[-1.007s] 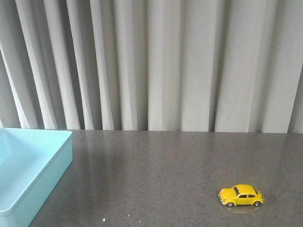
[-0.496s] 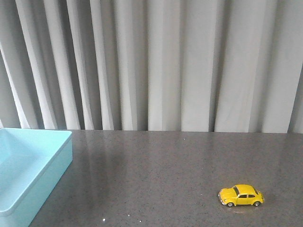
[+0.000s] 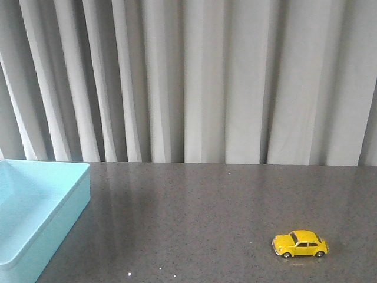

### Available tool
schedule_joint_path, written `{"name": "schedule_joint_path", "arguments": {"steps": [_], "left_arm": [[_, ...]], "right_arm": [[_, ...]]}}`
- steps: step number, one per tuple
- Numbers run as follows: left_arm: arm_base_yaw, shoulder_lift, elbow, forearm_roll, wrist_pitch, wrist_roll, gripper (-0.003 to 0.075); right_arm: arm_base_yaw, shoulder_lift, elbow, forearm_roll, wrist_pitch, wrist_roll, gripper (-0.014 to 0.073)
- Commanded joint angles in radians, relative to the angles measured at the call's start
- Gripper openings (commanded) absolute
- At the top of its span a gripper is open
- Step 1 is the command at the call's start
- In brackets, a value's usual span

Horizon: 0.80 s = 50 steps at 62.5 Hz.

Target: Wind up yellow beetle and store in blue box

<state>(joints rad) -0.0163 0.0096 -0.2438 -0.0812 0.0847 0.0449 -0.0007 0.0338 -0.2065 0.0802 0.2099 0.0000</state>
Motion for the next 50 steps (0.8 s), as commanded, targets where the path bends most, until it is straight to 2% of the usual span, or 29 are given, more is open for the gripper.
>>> {"name": "schedule_joint_path", "arguments": {"steps": [1, 13, 21, 37, 50], "left_arm": [[-0.007, 0.085, -0.157, -0.011, 0.003, -0.008, -0.0006], [-0.007, 0.308, -0.399, 0.0, 0.155, -0.005, -0.0006], [-0.007, 0.43, -0.481, 0.0, 0.233, -0.005, -0.0006], [-0.007, 0.569, -0.482, -0.003, 0.412, -0.005, -0.0006], [-0.007, 0.611, -0.482, -0.002, 0.427, -0.005, -0.0004]], "right_arm": [[-0.004, 0.088, -0.144, -0.033, 0.002, -0.013, -0.0007], [-0.004, 0.32, -0.378, -0.038, 0.102, -0.013, -0.0007], [-0.004, 0.474, -0.483, -0.038, 0.194, -0.013, -0.0007], [-0.004, 0.659, -0.486, -0.021, 0.304, -0.013, -0.0007], [-0.004, 0.722, -0.486, -0.023, 0.309, -0.013, -0.0004]]}}
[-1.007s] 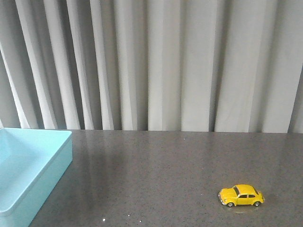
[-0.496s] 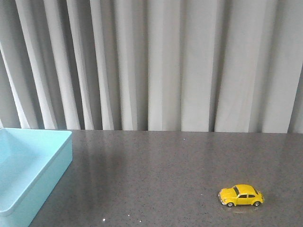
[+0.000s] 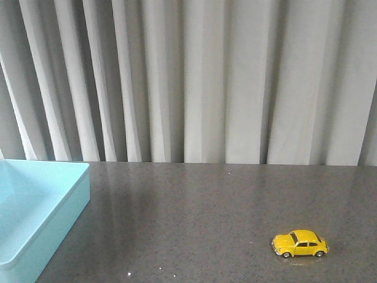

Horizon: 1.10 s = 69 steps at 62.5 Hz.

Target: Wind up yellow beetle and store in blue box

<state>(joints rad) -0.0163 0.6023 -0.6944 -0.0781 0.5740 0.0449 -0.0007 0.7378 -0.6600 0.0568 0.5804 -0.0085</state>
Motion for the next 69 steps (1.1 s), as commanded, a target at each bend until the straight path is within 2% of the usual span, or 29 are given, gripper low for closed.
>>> {"name": "schedule_joint_path", "arguments": {"steps": [1, 7, 11, 25, 32, 37, 49, 69], "left_arm": [[-0.007, 0.019, -0.031, -0.005, -0.062, -0.005, -0.0002], [-0.007, 0.029, -0.031, -0.005, -0.058, -0.005, 0.0029], [-0.007, 0.037, -0.031, -0.005, -0.056, -0.005, 0.0085], [-0.007, 0.049, -0.031, -0.005, -0.064, -0.005, 0.0388], [-0.007, 0.049, -0.031, -0.006, -0.056, -0.005, 0.0462], [-0.007, 0.049, -0.031, -0.006, -0.054, -0.005, 0.0472], [-0.025, 0.054, -0.031, -0.033, -0.062, 0.058, 0.0472], [-0.238, 0.153, -0.032, -0.032, -0.088, 0.101, 0.0472]], "right_arm": [[-0.004, 0.019, -0.033, 0.001, -0.062, -0.005, -0.0002], [-0.004, 0.035, -0.033, -0.004, -0.053, -0.013, 0.0032], [-0.004, 0.041, -0.033, -0.003, -0.042, -0.038, 0.0087], [-0.004, 0.054, -0.033, 0.0, -0.036, -0.061, 0.0447], [-0.004, 0.054, -0.033, 0.01, -0.022, -0.046, 0.057], [-0.004, 0.057, -0.033, 0.032, -0.02, -0.047, 0.0591], [-0.003, 0.116, -0.095, 0.049, -0.029, -0.069, 0.0579], [-0.003, 0.449, -0.437, 0.05, 0.203, -0.107, 0.0579]]}}
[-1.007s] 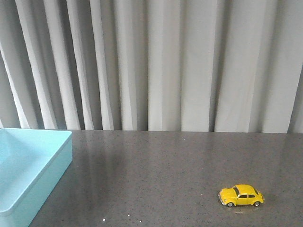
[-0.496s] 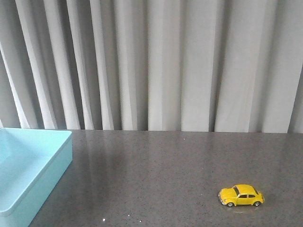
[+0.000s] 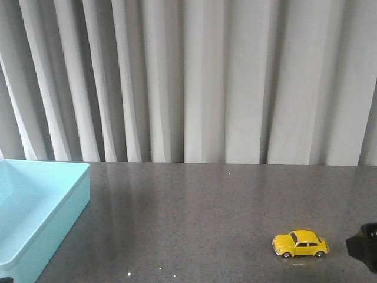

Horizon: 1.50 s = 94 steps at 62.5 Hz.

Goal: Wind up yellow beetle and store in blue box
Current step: 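Lower the right gripper over the yellow beetle car and grasp it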

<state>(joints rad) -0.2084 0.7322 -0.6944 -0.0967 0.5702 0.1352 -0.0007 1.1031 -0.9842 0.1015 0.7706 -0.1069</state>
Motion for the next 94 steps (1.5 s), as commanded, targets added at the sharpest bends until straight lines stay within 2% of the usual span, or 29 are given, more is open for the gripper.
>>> {"name": "schedule_joint_path", "arguments": {"steps": [1, 22, 31, 41, 75, 94], "left_arm": [[-0.054, 0.025, -0.032, -0.014, -0.086, 0.01, 0.0472], [-0.073, 0.039, -0.032, -0.014, -0.095, 0.01, 0.0472], [-0.073, 0.039, -0.032, -0.014, -0.092, 0.01, 0.0472], [-0.073, 0.039, -0.032, -0.014, -0.092, 0.01, 0.0472], [-0.073, 0.041, -0.032, -0.01, -0.095, 0.01, 0.0472], [-0.073, 0.041, -0.032, -0.01, -0.093, 0.01, 0.0472]], "right_arm": [[-0.003, 0.101, -0.135, 0.007, 0.023, -0.007, 0.0579], [-0.014, 0.533, -0.523, 0.028, 0.274, 0.006, 0.0579], [-0.078, 0.721, -0.735, 0.141, 0.439, -0.025, 0.0579], [-0.076, 0.839, -0.865, 0.161, 0.489, -0.054, 0.0579], [-0.029, 0.949, -0.897, 0.112, 0.344, -0.048, 0.0579], [-0.029, 0.986, -0.896, 0.091, 0.363, -0.016, 0.0579]]}}
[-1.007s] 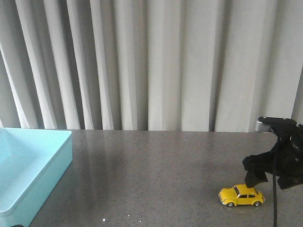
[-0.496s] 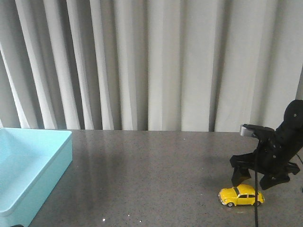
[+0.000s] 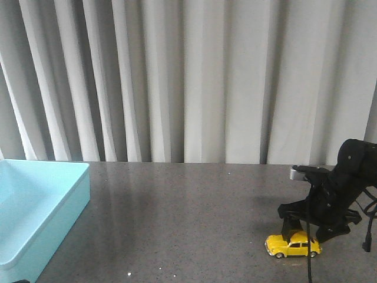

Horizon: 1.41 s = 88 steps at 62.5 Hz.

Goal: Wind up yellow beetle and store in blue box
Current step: 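Lower the right gripper over the yellow beetle car and grasp it, then drag the yellow car with the right gripper toward the blue box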

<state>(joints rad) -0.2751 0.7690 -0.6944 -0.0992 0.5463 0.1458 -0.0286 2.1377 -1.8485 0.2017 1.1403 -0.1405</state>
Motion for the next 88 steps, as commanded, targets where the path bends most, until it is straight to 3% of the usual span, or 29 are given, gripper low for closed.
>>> {"name": "schedule_joint_path", "arguments": {"steps": [1, 43, 88], "left_arm": [[-0.006, 0.004, -0.032, -0.008, -0.069, 0.0, 0.0472], [-0.006, 0.004, -0.032, -0.008, -0.045, 0.0, 0.0472], [-0.006, 0.004, -0.032, -0.002, -0.033, 0.0, 0.0472]], "right_arm": [[-0.001, -0.046, -0.032, -0.011, -0.005, 0.02, 0.0579], [-0.03, 0.003, -0.032, -0.018, 0.037, 0.015, 0.0579], [-0.289, 0.006, -0.032, -0.008, 0.025, -0.2, 0.0579]]}}
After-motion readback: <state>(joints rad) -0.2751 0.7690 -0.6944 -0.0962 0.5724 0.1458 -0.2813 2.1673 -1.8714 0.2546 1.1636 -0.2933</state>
